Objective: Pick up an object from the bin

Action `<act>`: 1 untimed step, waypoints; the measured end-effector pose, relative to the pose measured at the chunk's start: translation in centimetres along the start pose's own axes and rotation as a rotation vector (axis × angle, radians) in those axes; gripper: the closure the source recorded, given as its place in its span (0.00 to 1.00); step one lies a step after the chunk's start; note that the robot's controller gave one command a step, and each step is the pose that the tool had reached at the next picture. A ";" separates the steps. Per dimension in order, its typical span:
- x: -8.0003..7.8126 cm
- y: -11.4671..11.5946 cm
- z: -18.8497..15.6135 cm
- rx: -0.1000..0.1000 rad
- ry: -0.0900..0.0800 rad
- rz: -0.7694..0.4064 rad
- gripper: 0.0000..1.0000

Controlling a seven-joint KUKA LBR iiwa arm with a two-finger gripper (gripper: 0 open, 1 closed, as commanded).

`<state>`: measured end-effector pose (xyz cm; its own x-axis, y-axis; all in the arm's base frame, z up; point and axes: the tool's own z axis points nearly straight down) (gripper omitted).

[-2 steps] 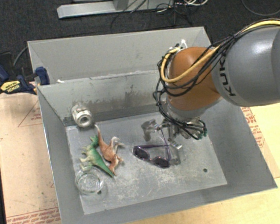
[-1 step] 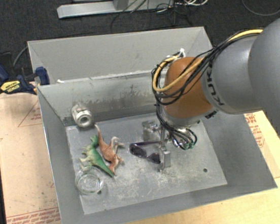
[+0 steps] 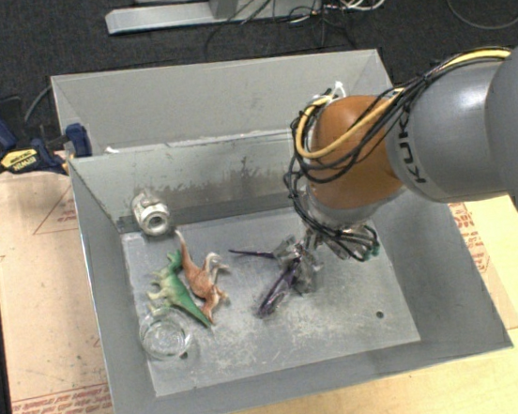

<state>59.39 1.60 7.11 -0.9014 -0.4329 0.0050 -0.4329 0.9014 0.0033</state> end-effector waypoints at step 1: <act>0.0 0.0 0.0 0.000 0.000 0.000 1.00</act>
Offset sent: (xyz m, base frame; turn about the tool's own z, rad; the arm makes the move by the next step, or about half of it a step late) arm 0.0001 -0.0001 0.0218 0.0000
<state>59.39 1.60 7.11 -0.9015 -0.4328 0.0049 -0.4327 0.9015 0.0034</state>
